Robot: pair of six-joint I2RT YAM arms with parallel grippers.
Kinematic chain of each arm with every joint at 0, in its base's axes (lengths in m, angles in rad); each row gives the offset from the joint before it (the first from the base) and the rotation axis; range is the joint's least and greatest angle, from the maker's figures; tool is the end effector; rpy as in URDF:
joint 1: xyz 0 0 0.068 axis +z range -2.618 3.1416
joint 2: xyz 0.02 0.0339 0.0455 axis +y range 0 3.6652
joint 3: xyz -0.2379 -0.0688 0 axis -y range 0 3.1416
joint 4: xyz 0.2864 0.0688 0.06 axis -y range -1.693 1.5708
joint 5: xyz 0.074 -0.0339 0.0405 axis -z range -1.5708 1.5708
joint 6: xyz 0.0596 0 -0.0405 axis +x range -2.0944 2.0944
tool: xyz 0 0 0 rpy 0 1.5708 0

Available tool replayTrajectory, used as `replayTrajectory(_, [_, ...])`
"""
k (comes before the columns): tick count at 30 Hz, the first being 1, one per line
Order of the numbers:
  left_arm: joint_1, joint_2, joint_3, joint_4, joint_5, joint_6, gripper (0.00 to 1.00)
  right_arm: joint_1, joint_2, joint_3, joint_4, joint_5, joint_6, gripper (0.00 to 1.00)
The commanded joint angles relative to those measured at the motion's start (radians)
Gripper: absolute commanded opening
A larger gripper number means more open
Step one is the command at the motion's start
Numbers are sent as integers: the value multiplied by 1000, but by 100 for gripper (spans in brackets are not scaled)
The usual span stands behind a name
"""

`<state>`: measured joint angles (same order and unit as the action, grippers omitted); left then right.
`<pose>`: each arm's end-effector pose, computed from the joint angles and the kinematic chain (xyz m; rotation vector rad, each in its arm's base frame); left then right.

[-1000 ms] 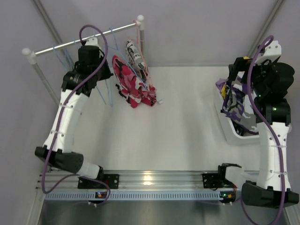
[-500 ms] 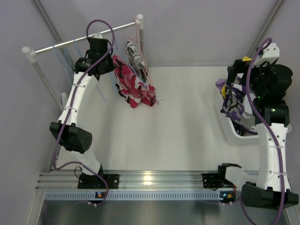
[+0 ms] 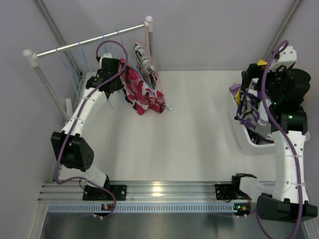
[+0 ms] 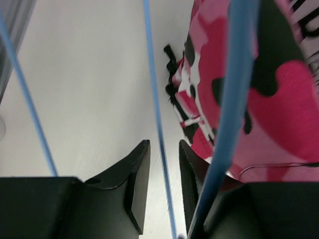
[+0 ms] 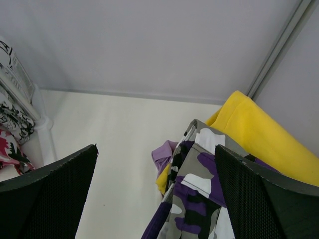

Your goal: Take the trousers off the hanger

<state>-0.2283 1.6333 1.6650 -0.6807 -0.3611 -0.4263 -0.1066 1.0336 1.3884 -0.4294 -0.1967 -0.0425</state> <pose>0.4164 -0.0751 0.3416 -0.4089 2.1330 0.0286 0.2777 -0.0180 0.4638 -0.0974 1.6413 0.0479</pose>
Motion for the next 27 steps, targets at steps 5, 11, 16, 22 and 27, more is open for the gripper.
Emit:
replayTrajectory(5, [-62, -116, -125, 104, -18, 69, 60, 15, -18, 31, -3, 5, -8, 99])
replayTrajectory(11, [-140, -251, -194, 158, -22, 142, 99, 16, -30, 27, -6, 9, -14, 99])
replayTrajectory(16, [-233, -429, -241, 234, 23, 227, 99, 16, -63, -3, 9, -24, -28, 99])
replayTrajectory(22, [-252, -520, -188, 158, 177, 265, 99, 16, -112, -90, 21, -112, -20, 99])
replayTrajectory(27, [-244, -536, -155, 1, 497, 297, 99, 36, -188, -224, 29, -188, 32, 100])
